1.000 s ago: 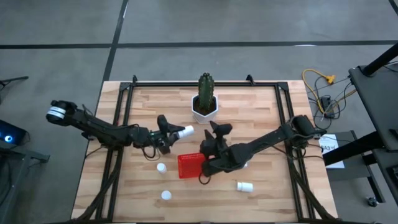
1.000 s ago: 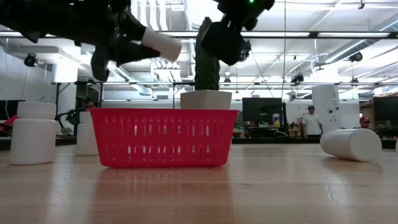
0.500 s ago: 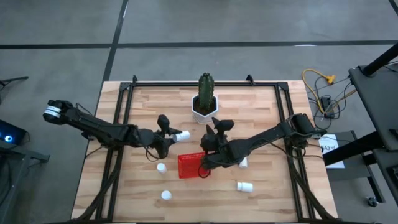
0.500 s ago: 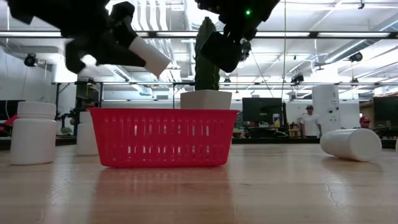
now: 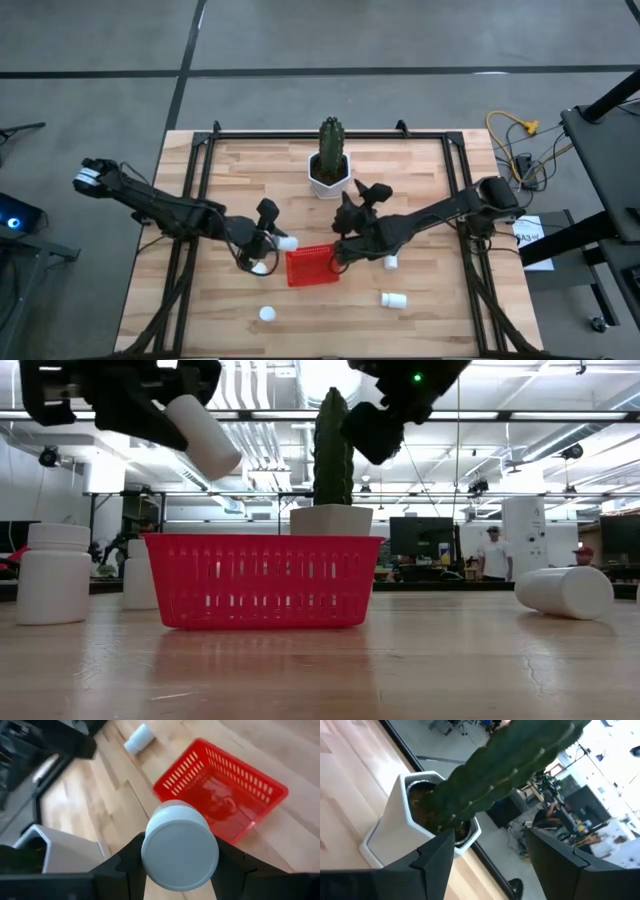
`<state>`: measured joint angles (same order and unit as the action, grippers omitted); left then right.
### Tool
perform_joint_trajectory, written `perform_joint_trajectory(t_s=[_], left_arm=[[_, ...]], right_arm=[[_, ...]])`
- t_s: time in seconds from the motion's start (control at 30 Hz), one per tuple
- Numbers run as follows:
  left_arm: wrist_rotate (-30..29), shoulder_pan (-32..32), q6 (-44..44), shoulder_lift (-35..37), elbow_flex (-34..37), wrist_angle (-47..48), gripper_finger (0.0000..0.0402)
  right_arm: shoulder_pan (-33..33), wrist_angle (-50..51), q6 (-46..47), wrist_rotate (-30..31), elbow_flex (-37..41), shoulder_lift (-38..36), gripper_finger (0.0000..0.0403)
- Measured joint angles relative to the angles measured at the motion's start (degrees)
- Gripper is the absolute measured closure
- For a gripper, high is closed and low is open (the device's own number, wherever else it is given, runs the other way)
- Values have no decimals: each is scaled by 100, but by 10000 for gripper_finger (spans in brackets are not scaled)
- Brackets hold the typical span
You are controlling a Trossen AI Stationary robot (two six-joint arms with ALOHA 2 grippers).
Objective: Pick and place pill bottles into a basket
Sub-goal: Put the white pill bottle into the red bin
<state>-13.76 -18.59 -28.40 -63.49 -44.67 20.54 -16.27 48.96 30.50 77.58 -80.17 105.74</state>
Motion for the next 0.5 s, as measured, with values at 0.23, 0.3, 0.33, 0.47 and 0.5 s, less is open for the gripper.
perform_joint_trajectory(t_s=[0.23, 0.3, 0.33, 0.47, 0.5], left_arm=[[339, -2, -2, -543, -594, 390, 252], [376, -2, -53, -781, -868, 773, 252], [380, 0, -56, -920, -1044, 916, 252], [543, 9, -148, -1448, -1661, 1475, 252], [588, 9, -215, -1580, -1801, 1556, 252]], right_arm=[[8, 8, 295, 19, 328, -265, 166], [5, -7, 299, 22, 375, -312, 166], [4, -3, 301, 20, 392, -330, 166], [7, 14, 363, 38, 402, -382, 170], [7, 10, 363, 40, 404, -396, 170]])
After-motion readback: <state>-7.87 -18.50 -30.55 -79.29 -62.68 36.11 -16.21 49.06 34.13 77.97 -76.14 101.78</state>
